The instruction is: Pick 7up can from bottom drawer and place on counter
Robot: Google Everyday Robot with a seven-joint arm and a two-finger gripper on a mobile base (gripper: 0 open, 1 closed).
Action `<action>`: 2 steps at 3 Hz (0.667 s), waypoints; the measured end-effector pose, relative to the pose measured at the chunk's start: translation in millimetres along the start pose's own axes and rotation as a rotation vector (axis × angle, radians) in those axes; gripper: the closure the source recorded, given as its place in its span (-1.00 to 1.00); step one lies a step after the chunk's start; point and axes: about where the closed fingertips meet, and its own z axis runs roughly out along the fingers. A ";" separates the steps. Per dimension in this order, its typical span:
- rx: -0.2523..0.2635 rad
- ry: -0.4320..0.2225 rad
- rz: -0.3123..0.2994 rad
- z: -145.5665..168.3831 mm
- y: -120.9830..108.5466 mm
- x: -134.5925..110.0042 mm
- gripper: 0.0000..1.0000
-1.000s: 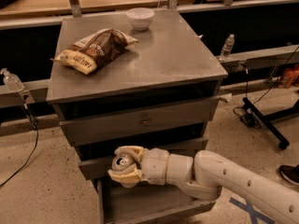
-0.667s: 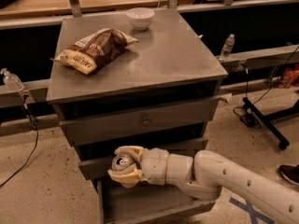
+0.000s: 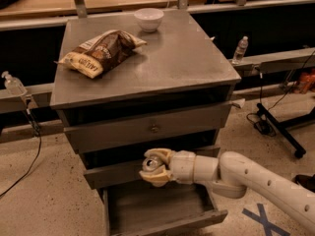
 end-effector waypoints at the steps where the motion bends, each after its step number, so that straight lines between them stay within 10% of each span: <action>1: -0.027 -0.067 0.006 -13.0 -18.7 34.2 1.00; 2: -0.098 -0.178 -0.011 -22.7 -16.8 42.5 1.00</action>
Offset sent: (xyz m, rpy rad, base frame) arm -0.0043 -0.0466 -0.0363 0.2747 -0.1001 0.2349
